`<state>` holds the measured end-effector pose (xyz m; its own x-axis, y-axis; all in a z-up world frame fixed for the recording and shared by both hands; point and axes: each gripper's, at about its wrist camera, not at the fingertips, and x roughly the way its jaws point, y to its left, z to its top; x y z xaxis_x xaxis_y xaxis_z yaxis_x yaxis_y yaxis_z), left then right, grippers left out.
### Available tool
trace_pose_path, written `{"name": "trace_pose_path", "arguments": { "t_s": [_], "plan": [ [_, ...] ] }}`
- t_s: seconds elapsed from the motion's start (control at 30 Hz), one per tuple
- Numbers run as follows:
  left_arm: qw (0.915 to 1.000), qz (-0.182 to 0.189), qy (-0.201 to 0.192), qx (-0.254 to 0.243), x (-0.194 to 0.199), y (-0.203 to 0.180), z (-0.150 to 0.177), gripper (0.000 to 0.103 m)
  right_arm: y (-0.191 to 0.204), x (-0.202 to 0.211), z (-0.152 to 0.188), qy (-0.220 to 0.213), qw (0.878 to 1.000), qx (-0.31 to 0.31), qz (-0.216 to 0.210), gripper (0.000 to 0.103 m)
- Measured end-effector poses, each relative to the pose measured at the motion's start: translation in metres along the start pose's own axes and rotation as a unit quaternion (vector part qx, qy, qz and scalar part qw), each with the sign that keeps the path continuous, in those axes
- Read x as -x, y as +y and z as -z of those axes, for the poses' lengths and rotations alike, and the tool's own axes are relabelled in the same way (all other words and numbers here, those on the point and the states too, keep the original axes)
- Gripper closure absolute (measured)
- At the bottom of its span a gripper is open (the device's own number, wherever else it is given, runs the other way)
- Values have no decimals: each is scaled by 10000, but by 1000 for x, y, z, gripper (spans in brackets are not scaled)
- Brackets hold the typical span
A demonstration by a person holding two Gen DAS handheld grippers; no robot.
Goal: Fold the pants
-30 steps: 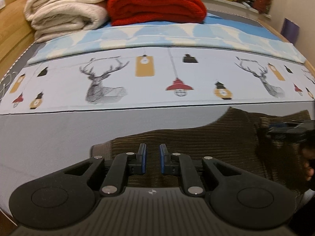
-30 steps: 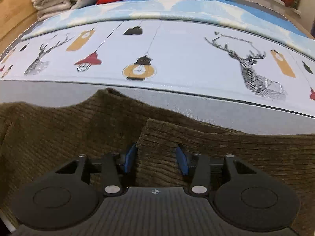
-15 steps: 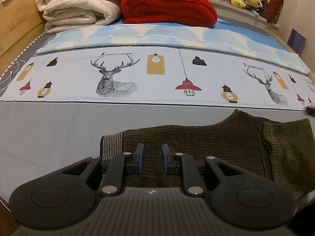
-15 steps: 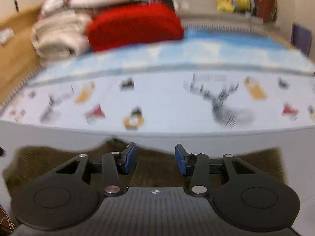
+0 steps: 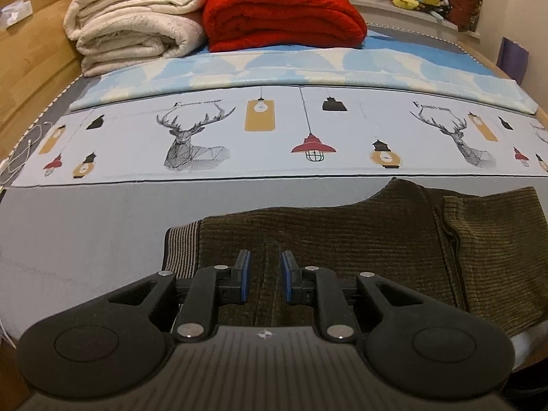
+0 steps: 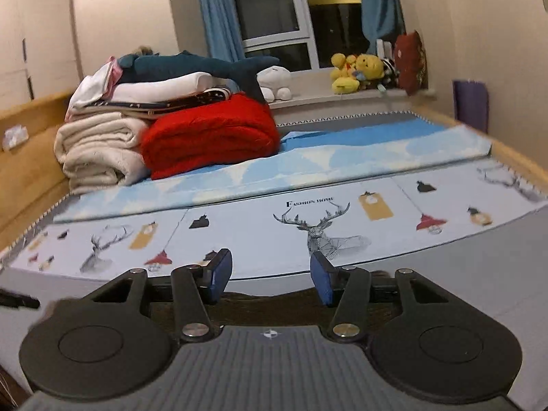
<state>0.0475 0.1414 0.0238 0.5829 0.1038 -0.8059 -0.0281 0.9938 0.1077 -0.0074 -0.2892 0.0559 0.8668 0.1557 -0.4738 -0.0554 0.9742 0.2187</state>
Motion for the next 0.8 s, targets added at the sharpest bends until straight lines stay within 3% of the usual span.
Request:
{"name": "trace_pose_path", "arguments": {
  "t_s": [0.17,0.47,0.6,0.73,0.8],
  "plan": [
    [9998,68,-91,166,13,-2,9,77,-11,5,-2,-26,9996,-263,-56,50],
    [9909,533,-155,1224,-15,23,65,42,11,-11,0,119,9996,-50,-248,50],
    [9669,676,515,2404,-61,55,99,40,22,-23,1,279,9991,177,-271,50],
    [9523,968,619,2827,-81,76,100,39,23,-31,0,388,9987,243,-225,50],
    [9407,1005,597,3185,-79,85,105,39,20,-35,-1,417,9987,223,-205,50]
  ]
}}
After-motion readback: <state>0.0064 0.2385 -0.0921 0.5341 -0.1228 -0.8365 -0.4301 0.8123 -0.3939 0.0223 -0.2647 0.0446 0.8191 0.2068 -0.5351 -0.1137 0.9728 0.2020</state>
